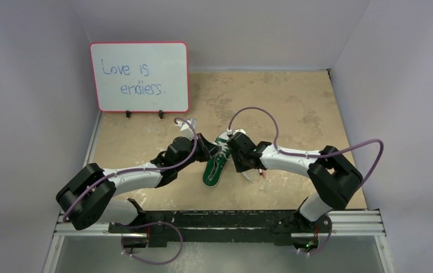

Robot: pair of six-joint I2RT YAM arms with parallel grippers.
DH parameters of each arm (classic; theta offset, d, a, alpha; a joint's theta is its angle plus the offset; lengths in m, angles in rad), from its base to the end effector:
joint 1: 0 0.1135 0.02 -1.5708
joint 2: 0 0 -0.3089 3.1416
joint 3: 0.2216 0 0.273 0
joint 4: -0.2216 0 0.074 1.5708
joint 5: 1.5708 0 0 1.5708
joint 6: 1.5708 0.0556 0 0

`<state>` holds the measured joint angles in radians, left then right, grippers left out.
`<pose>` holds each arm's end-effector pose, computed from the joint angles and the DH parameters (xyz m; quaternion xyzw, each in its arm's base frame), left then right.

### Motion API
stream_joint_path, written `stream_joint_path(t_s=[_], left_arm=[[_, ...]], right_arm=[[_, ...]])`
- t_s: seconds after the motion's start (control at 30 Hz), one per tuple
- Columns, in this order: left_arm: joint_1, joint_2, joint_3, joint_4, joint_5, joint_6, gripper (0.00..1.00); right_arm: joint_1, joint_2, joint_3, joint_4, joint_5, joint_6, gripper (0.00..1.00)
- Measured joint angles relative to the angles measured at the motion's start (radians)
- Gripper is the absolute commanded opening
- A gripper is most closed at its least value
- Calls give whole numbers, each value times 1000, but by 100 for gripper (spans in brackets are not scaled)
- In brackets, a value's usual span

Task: Tie the shoes

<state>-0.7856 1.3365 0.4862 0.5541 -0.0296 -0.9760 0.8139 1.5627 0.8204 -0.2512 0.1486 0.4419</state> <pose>0.2083 -0.2061 0.2156 -0.0851 0.7991 -0.4513 0.3879 0.2290 0.2304 0.1785 -0.1560 0.9434 0.1092 0.2715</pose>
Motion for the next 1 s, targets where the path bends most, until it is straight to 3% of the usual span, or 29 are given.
stream_joint_path(t_s=[0.13, 0.23, 0.4, 0.5, 0.67, 1.0], left_arm=[[0, 0, 0, -2, 0, 0, 0], [0, 0, 0, -3, 0, 6, 0], [2, 0, 8, -23, 18, 32, 0], [9, 0, 14, -26, 40, 47, 0], [22, 0, 15, -31, 70, 56, 2], [86, -2, 15, -40, 151, 91, 27]], right_arm=[[45, 16, 16, -8, 120, 74, 0], [44, -59, -52, 7, 127, 103, 0], [-79, -404, -238, 136, -6, 105, 0], [-188, -519, -260, 283, -138, 111, 0], [-311, -439, -209, 424, -284, 115, 0], [-377, -211, -106, 574, -468, 176, 0]])
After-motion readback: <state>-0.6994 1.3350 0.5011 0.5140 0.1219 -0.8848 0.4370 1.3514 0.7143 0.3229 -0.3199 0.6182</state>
